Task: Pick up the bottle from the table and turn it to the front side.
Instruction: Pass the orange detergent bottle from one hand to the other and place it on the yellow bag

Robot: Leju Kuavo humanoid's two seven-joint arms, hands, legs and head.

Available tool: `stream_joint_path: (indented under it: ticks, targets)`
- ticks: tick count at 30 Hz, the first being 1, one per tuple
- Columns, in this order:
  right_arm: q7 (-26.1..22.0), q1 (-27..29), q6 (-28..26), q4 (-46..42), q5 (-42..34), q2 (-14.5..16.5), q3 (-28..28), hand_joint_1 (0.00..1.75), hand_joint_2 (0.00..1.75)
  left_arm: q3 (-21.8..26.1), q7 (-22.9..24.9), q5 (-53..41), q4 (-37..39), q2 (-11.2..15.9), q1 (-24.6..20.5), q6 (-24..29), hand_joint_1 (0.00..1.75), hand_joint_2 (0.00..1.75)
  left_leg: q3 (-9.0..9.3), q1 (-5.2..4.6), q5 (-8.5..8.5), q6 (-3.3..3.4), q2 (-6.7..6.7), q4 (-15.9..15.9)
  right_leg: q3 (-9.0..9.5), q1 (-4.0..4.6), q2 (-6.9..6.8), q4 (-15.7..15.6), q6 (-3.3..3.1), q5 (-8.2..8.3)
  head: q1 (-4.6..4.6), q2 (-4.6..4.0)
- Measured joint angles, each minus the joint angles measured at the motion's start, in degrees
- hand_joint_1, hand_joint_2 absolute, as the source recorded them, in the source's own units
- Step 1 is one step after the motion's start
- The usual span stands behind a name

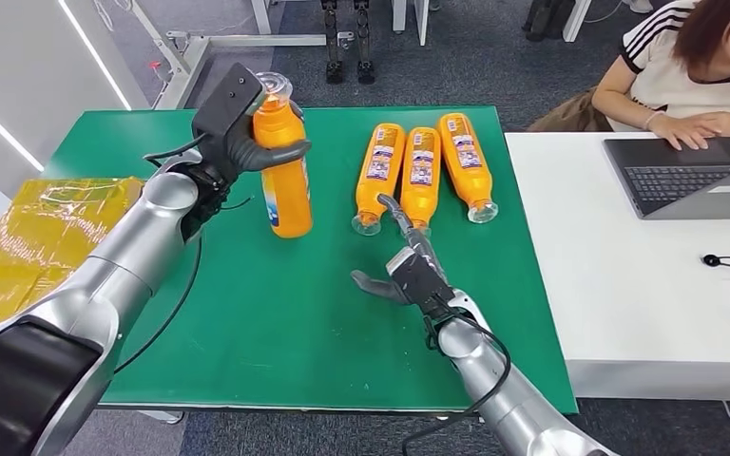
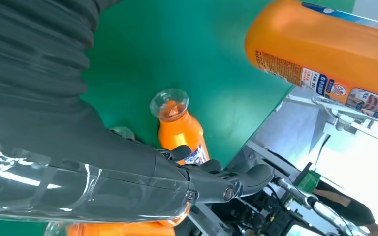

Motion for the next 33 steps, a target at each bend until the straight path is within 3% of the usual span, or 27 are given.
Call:
stream_joint_path:
  ticks: [2, 5, 8, 12, 20, 27, 30, 33]
  targets:
    - [-0.25, 0.75, -0.43, -1.10, 0.05, -0.47, -0.38, 0.00, 1.75, -0.36, -1.31, -4.91, -0.03, 0.48, -0.32, 4.33, 1.75, 1.75, 0.00, 0.00, 0.00, 0.00, 0.02, 0.00, 0.00, 0.00, 0.03, 0.00, 0.00, 0.00, 0.00, 0.00]
    - [-0.90, 3.57, -1.43, -4.70, 0.04, -1.95, -1.51, 0.00, 1.75, -1.83, -3.65, -18.81, -0.10, 2.87, -1.72, 15.82, 1.75, 1.75, 0.01, 0.00, 0.00, 0.00, 0.05, 0.01, -0.01, 0.00, 0.06, 0.00, -0.01, 0.01, -0.01, 0.00]
    - [-1.43, 7.40, -2.37, -9.99, 0.01, -3.99, -3.28, 0.00, 1.75, -3.30, -4.24, -32.62, -0.10, 6.84, -3.33, 25.30, 1.75, 1.75, 0.01, 0.00, 0.00, 0.00, 0.06, -0.01, -0.02, 0.00, 0.07, 0.00, -0.01, 0.00, -0.01, 0.00]
    - [-2.16, 12.13, -3.64, -17.66, 0.66, -6.32, -5.95, 0.00, 1.75, -4.83, -1.97, -51.47, -0.68, 12.64, -3.68, 33.29, 1.75, 1.75, 0.01, 0.00, -0.01, 0.00, 0.12, -0.07, -0.04, 0.01, 0.13, 0.01, -0.02, -0.01, 0.01, 0.00]
    - [-4.52, 19.64, -6.00, -29.10, 2.03, -9.10, -8.01, 0.00, 1.75, -3.10, 4.17, -80.48, -9.39, 27.04, 2.07, 35.91, 1.75, 1.75, 0.07, 0.01, -0.04, -0.06, 0.43, -0.13, -0.09, 0.02, 0.42, 0.03, -0.05, -0.02, -0.05, 0.00]
    - [-6.25, 26.14, -8.34, -36.00, 1.42, -9.77, -9.80, 0.00, 1.75, 1.29, 5.06, -88.59, -16.41, 39.20, 9.64, 36.35, 1.75, 1.75, 0.12, 0.01, -0.14, -0.20, 0.48, -0.17, -0.10, 0.03, 0.49, 0.03, -0.08, -0.09, -0.04, 0.01]
    - [-6.46, 28.13, -8.16, -38.39, 1.59, -9.79, -10.66, 0.00, 1.75, 3.15, 5.88, -89.26, -18.23, 42.37, 14.69, 36.88, 1.75, 1.75, 0.11, 0.02, -0.14, -0.20, 0.49, -0.17, -0.14, 0.03, 0.50, 0.01, -0.08, -0.10, -0.03, 0.00]
    - [-6.49, 29.33, -8.13, -40.05, 2.19, -9.78, -11.28, 0.00, 1.75, 5.37, 4.34, -86.79, -19.04, 43.33, 18.65, 36.96, 1.75, 1.75, 0.10, 0.02, -0.14, -0.20, 0.41, -0.17, -0.11, 0.03, 0.39, -0.02, -0.08, -0.11, 0.00, 0.00]
